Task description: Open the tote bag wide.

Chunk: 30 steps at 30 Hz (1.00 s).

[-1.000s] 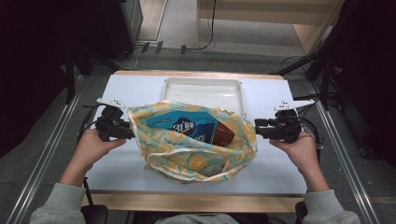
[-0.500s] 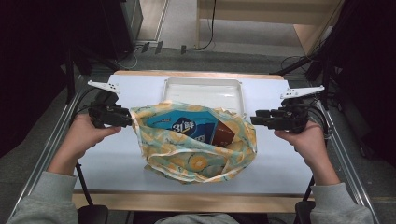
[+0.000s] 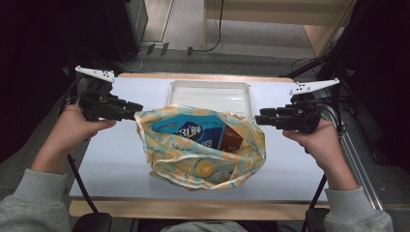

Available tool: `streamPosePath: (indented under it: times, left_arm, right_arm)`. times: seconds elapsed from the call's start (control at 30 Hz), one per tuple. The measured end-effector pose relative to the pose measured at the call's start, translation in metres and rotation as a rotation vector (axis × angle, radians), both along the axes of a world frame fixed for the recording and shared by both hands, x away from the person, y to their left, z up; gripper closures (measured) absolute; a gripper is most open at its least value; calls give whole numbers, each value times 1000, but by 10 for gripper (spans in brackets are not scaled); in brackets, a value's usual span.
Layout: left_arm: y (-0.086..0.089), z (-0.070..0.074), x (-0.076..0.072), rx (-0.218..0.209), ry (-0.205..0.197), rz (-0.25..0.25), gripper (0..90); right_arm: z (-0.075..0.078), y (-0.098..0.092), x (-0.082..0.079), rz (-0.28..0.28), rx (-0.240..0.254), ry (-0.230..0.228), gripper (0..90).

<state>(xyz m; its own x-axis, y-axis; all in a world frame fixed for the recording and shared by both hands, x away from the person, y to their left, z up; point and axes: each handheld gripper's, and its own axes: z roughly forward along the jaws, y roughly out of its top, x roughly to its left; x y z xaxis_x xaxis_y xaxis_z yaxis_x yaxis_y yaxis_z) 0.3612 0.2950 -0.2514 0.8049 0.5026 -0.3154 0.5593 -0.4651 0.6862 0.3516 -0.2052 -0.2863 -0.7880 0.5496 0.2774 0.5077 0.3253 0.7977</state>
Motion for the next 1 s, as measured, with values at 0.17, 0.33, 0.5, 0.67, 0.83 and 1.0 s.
streamPosePath:
  times: [0.17, 0.33, 0.5, 0.67, 0.83, 1.0]
  left_arm:
    - [0, 20, -1, -16, -15, -16, 536]
    - [-1, 41, -7, -29, -45, -21, 531]
    - [-10, 56, -15, -29, -61, -49, 502]
    - [-23, 60, -25, -27, -66, -81, 458]
    - [-33, 57, -30, -26, -72, -100, 403]
    - [-39, 48, -31, -9, -63, -104, 382]
  right_arm:
    - [10, 5, -3, 25, 6, -13, 608]
    - [17, 9, -4, 61, 5, -11, 612]
    - [27, 14, 0, 121, 32, -17, 617]
    - [40, 24, -2, 173, 30, -29, 594]
    - [41, 33, -10, 204, 20, -35, 518]
    - [38, 36, -17, 210, 15, -42, 447]
